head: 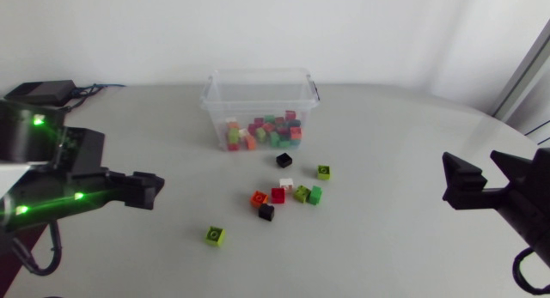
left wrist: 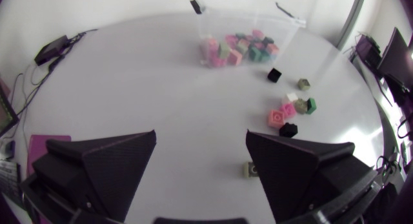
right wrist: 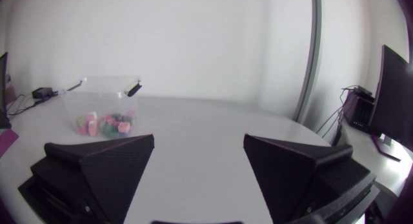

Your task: Place the duplo bricks in the container

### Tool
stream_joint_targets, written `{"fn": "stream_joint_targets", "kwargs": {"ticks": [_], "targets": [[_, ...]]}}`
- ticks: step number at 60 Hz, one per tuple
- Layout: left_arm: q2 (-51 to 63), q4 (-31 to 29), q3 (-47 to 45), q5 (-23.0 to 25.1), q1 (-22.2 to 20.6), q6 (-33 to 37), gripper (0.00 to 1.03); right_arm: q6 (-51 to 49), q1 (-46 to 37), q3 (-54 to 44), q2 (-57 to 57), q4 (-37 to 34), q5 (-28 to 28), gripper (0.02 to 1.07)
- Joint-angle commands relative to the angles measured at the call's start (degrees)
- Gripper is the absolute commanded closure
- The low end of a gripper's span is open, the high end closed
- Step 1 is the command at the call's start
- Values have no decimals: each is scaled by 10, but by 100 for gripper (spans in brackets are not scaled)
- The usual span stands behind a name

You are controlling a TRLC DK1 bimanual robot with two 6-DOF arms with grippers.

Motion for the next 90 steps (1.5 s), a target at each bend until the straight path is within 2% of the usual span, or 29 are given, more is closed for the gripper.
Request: {"fn": "stream_joint_targets", "kwargs": {"ticks": [1, 9, 17, 27, 41, 53, 71, 79, 90], "targets": [[67, -33, 44, -1, -22, -7, 7, 22, 10, 51, 61, -37, 8, 7], [173, -93, 97, 7, -52, -4, 7, 35, 12, 121, 160, -111, 8, 7], [240, -106, 117, 7, -83, -5, 7, 34, 25, 158, 214, -155, -1, 7], [302, -115, 135, 7, -112, -7, 7, 12, 28, 183, 264, -191, -79, 7], [366, -121, 153, 8, -134, -8, 7, 11, 58, 217, 335, -201, -86, 7], [413, -128, 171, 10, -146, -26, 9, 12, 68, 223, 354, -198, -82, 7], [465, -149, 204, 48, -157, -39, 12, 12, 68, 217, 368, -183, -81, 7], [473, -150, 202, 51, -157, -42, 12, 13, 69, 220, 376, -177, -81, 7], [487, -137, 200, 52, -166, -46, 21, 17, 77, 223, 383, -173, -81, 7]]}}
